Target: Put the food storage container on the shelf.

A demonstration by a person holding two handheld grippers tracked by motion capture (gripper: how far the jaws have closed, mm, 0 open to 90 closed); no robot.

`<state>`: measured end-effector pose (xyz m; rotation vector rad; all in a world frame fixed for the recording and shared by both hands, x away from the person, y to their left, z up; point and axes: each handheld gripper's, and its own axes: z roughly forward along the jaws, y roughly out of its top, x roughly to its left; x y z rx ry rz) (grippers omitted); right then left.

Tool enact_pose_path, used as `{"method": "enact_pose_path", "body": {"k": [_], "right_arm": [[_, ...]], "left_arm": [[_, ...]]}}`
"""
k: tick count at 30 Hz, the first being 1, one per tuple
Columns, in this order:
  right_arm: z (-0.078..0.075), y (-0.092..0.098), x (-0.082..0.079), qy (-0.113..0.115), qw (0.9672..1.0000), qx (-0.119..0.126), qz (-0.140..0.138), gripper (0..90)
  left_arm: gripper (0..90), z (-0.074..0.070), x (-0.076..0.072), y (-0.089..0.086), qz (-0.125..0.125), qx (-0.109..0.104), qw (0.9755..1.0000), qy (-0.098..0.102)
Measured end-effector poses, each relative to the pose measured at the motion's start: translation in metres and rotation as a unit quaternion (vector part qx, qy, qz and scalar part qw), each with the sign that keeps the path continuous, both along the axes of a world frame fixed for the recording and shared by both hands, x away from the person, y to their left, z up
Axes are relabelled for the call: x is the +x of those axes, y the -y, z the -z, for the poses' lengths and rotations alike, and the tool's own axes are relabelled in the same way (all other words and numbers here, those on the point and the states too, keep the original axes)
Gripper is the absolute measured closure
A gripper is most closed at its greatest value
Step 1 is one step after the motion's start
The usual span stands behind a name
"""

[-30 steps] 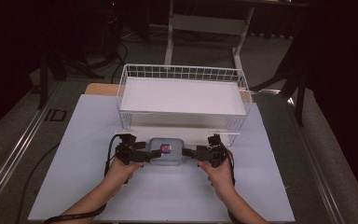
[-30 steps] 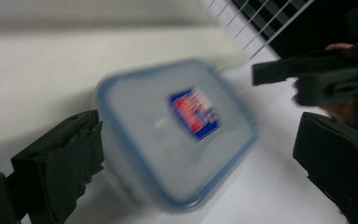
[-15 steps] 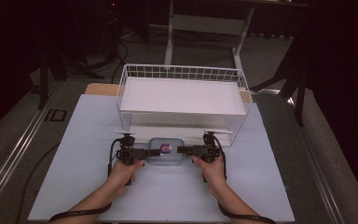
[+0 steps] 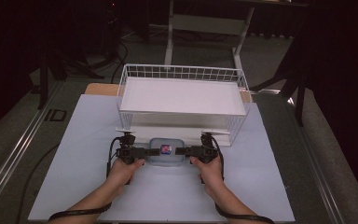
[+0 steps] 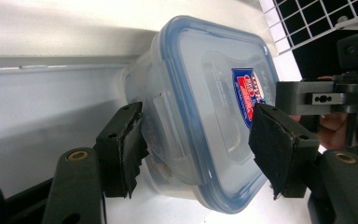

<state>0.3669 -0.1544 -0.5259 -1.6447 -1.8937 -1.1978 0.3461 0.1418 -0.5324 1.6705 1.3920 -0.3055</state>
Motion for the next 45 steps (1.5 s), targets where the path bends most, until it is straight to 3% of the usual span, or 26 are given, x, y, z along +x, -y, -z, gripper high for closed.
{"method": "enact_pose_path", "body": {"k": [4,5,8,11,17,20,21,23,24,25,31,38,42,45], "right_arm": [[-0.001,0.000,-0.003,0.004,1.0000,0.000,0.000,45.7],[-0.003,0.001,-0.007,0.002,1.0000,0.001,0.007,47.5],[-0.004,0.000,-0.010,0.011,0.9999,-0.002,0.003,47.7],[-0.006,-0.001,-0.017,0.035,0.9993,-0.011,-0.001,47.8],[-0.008,-0.002,-0.023,0.052,0.9985,-0.017,0.000,47.8],[-0.011,-0.001,-0.028,0.064,0.9978,-0.019,0.005,47.5],[-0.018,-0.001,-0.031,0.085,0.9959,-0.030,0.008,47.4],[-0.021,0.000,-0.031,0.093,0.9951,-0.031,0.011,47.4],[-0.029,0.004,-0.029,0.106,0.9939,-0.028,0.015,47.4],[-0.029,0.004,-0.029,0.106,0.9939,-0.028,0.015,47.4],[-0.043,0.017,-0.016,0.131,0.9905,-0.011,0.041,47.4],[-0.035,0.025,0.001,0.133,0.9892,-0.004,0.061,47.3],[-0.026,0.029,0.008,0.125,0.9897,0.005,0.070,47.3],[-0.021,0.029,0.012,0.117,0.9905,0.003,0.073,47.2]], "left_arm": [[40.5,-0.002,-0.001,0.000,-0.005,0.000,1.0000,-0.005],[40.8,-0.006,-0.004,0.002,-0.003,0.015,0.9999,0.004],[41.0,-0.009,-0.010,0.004,-0.007,0.023,0.9996,0.016],[43.4,-0.010,-0.016,0.004,-0.014,0.023,0.9994,0.024],[44.1,-0.010,-0.027,0.005,-0.026,0.022,0.9987,0.037],[44.0,-0.010,-0.032,0.008,-0.026,0.017,0.9989,0.034],[44.0,-0.013,-0.033,0.010,-0.029,0.012,0.9987,0.041],[44.0,-0.017,-0.032,0.012,-0.029,0.011,0.9984,0.048],[44.0,-0.025,-0.028,0.015,-0.028,0.012,0.9974,0.066],[44.1,-0.025,-0.028,0.015,-0.028,0.012,0.9974,0.066],[44.0,-0.038,-0.008,0.028,-0.031,0.010,0.9933,0.111],[43.9,-0.031,0.010,0.038,-0.043,0.009,0.9924,0.115],[43.9,-0.024,0.019,0.039,-0.039,0.012,0.9917,0.122],[43.9,-0.016,0.023,0.041,-0.045,0.007,0.9924,0.114]]}}
